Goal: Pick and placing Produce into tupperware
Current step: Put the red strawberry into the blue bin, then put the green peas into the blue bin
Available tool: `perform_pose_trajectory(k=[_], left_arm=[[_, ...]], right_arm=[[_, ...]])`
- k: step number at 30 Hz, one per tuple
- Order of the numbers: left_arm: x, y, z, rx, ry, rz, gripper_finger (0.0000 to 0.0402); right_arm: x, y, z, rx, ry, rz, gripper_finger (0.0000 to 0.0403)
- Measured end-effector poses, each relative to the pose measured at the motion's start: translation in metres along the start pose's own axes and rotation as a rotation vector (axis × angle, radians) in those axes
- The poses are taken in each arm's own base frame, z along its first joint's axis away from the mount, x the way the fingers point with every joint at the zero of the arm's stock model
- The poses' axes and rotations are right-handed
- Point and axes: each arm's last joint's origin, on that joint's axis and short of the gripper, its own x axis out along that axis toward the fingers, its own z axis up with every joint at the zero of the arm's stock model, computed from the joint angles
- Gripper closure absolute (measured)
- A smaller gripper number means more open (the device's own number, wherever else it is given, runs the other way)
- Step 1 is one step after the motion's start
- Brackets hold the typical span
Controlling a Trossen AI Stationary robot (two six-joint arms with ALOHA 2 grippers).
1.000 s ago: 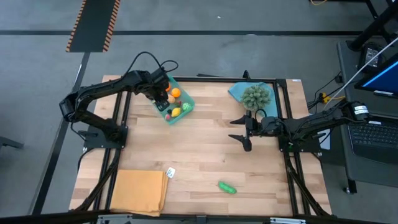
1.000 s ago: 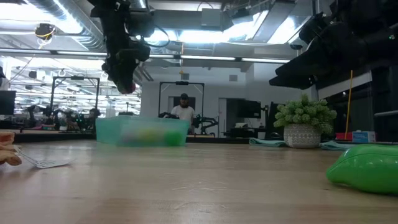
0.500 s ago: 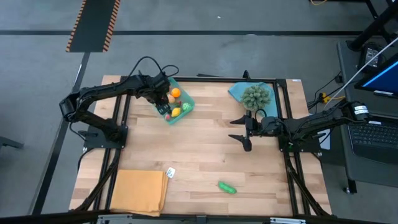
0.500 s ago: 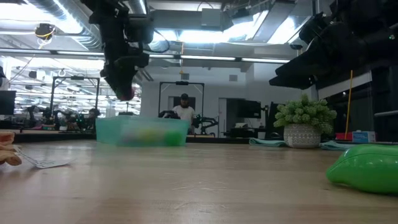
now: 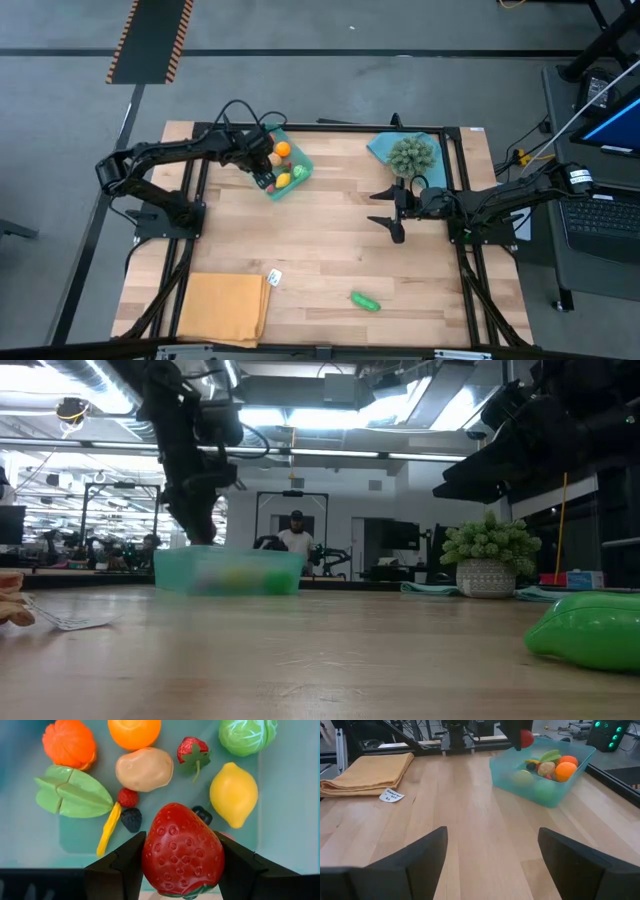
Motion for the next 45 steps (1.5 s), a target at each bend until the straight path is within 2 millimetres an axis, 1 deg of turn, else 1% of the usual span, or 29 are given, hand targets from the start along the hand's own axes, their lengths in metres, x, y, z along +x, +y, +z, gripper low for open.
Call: perform_pose_trajectory(k=[4, 7, 13, 16, 22, 25, 29, 32, 38, 45], left_arm=[[0.008, 0.000, -0.004, -0.002, -0.015, -0.004, 0.0214], [0.013, 0.000, -0.011, -0.002, 0.010, -0.018, 0.0214], [0.018, 0.000, -0.016, -0.012, 0.017, -0.024, 0.0214], [0.025, -0.001, -0.016, -0.012, 0.032, -0.022, 0.0214], [0.047, -0.004, -0.016, 0.009, 0.099, -0.024, 0.0214], [0.053, -0.004, -0.017, 0.016, 0.134, -0.023, 0.0214], [0.053, -0.004, -0.017, 0.038, 0.134, -0.025, 0.0213], [0.051, -0.005, -0.014, 0.042, 0.133, -0.026, 0.0203], [0.037, -0.005, -0.002, 0.120, 0.158, -0.028, 0.0172], [0.028, -0.005, 0.007, 0.123, 0.156, -0.028, 0.0169]], right_arm=[[0.000, 0.000, 0.000, 0.000, 0.000, 0.000, 0.0091], [0.000, 0.000, 0.000, 0.000, 0.000, 0.000, 0.0091], [0.000, 0.000, 0.000, 0.000, 0.000, 0.000, 0.0091], [0.000, 0.000, 0.000, 0.000, 0.000, 0.001, 0.0091], [0.000, 0.000, 0.000, 0.001, -0.001, 0.001, 0.0091], [0.000, 0.000, 0.000, 0.000, -0.001, 0.001, 0.0091], [0.000, 0.000, 0.000, -0.001, -0.001, 0.000, 0.0091], [0.000, 0.000, 0.000, -0.001, -0.001, 0.000, 0.0091], [0.000, 0.000, 0.000, -0.001, 0.000, 0.000, 0.0091], [0.000, 0.000, 0.000, -0.001, 0.000, 0.000, 0.0091]])
